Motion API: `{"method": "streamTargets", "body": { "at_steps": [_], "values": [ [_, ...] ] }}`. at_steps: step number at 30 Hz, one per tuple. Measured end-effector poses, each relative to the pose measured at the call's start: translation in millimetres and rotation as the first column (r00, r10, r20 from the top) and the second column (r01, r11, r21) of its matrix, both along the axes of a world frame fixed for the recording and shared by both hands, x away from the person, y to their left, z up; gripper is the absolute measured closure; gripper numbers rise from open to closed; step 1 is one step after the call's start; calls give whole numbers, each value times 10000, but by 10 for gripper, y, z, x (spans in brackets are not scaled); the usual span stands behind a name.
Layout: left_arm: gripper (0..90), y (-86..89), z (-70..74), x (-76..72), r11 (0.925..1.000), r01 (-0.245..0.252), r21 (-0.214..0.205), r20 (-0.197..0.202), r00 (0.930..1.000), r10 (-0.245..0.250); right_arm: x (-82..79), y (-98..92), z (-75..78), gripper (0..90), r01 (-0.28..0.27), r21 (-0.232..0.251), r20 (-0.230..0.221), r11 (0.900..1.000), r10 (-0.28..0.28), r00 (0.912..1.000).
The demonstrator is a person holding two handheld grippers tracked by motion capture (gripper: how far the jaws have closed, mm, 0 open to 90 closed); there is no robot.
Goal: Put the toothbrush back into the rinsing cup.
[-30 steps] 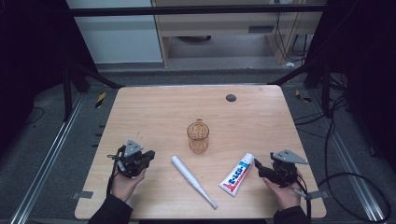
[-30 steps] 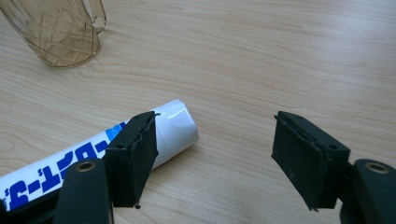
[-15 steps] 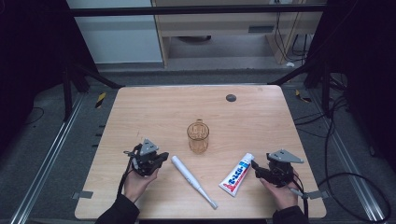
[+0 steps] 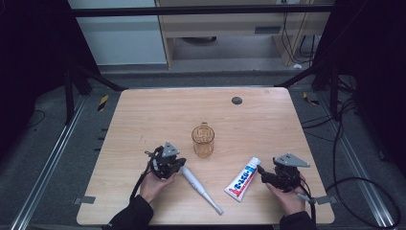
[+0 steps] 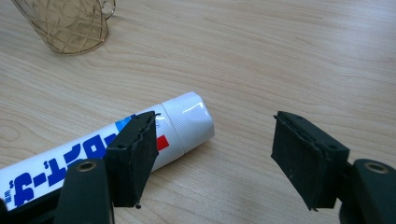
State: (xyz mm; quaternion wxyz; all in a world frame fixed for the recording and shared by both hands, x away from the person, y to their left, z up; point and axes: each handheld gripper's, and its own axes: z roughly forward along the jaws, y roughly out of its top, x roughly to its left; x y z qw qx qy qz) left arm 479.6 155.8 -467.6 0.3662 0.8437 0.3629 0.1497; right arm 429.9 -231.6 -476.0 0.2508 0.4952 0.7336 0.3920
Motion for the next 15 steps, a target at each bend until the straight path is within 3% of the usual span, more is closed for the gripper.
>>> {"method": "streamTargets", "body": {
  "at_steps": [15],
  "values": [
    [897,-6,-60,27,9993,188,317,-410,9990,-175,-2,-17,-4,308,22,-67,-9,10000,-22,10000]
  ]
}}
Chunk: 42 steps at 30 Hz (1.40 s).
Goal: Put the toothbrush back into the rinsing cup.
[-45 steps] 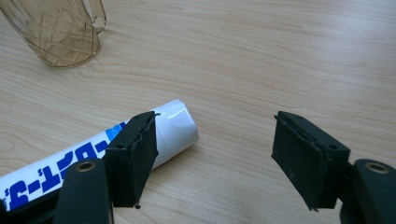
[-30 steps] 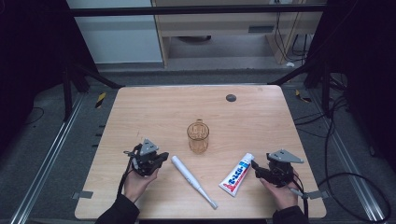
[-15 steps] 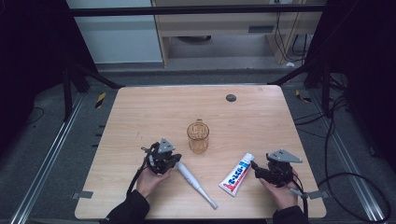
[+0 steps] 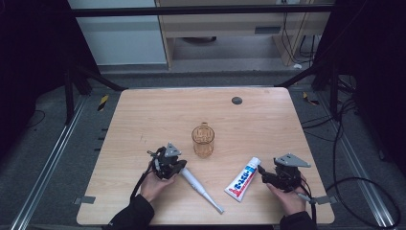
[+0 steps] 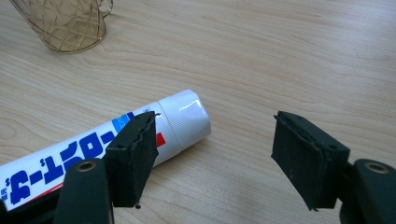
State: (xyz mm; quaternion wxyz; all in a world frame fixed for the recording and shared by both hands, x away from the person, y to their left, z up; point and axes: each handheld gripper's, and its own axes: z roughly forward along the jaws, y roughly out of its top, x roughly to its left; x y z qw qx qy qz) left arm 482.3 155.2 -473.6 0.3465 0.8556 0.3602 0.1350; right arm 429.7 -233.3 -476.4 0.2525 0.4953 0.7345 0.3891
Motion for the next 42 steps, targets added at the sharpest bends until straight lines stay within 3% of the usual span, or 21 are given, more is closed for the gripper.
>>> {"method": "streamTargets", "body": {
  "at_steps": [24,42],
  "values": [
    [897,154,-6,-127,9994,65,329,-162,9999,-59,-5,-9,0,306,36,-39,32,10000,-36,10000],
    [898,228,-25,-234,9994,148,326,-337,9993,-137,-10,-24,2,303,106,-36,10,9999,-106,9999]
  ]
}}
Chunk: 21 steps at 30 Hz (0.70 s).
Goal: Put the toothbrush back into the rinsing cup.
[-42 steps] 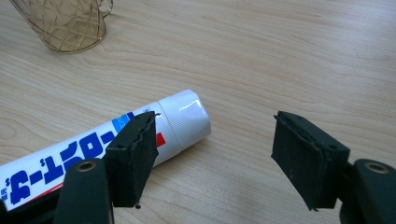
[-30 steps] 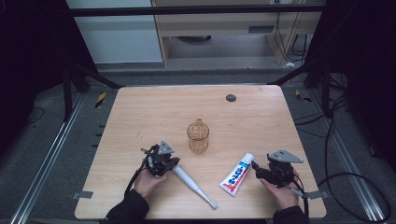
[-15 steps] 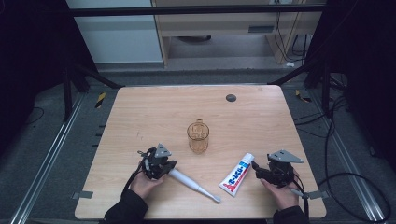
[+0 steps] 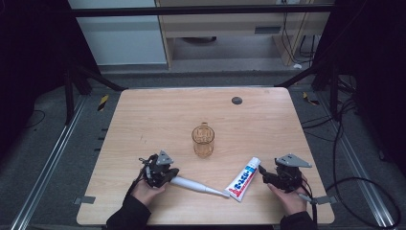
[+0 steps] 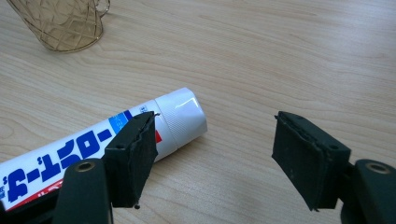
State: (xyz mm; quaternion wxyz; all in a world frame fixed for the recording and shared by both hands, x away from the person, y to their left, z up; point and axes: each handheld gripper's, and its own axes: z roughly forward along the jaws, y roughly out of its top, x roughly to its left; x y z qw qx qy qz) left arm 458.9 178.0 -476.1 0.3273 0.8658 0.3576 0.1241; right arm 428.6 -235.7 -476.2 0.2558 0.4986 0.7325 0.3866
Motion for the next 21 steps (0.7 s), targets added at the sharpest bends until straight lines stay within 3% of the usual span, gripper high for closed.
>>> {"method": "streamTargets", "body": {
  "at_steps": [21],
  "values": [
    [897,98,7,-151,9999,41,-98,-210,9998,-43,1,8,-5,301,-23,-73,-43,10000,23,10000]
  ]
}}
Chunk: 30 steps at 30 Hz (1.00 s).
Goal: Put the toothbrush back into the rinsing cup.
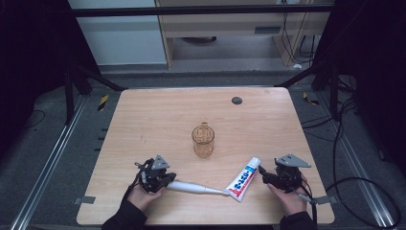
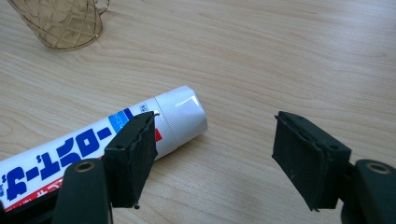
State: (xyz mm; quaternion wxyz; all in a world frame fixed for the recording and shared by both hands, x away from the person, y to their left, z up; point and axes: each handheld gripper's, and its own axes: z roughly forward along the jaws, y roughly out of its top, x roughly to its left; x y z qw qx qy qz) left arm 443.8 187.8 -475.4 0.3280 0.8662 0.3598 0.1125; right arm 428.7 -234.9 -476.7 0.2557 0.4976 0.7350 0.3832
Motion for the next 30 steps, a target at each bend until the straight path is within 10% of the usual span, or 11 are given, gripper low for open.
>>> {"method": "streamTargets", "body": {
  "at_steps": [30],
  "values": [
    [897,72,-1,-293,9989,470,-30,-270,9985,-471,1,5,-4,300,-26,-6,-25,10000,26,10000]
  ]
}}
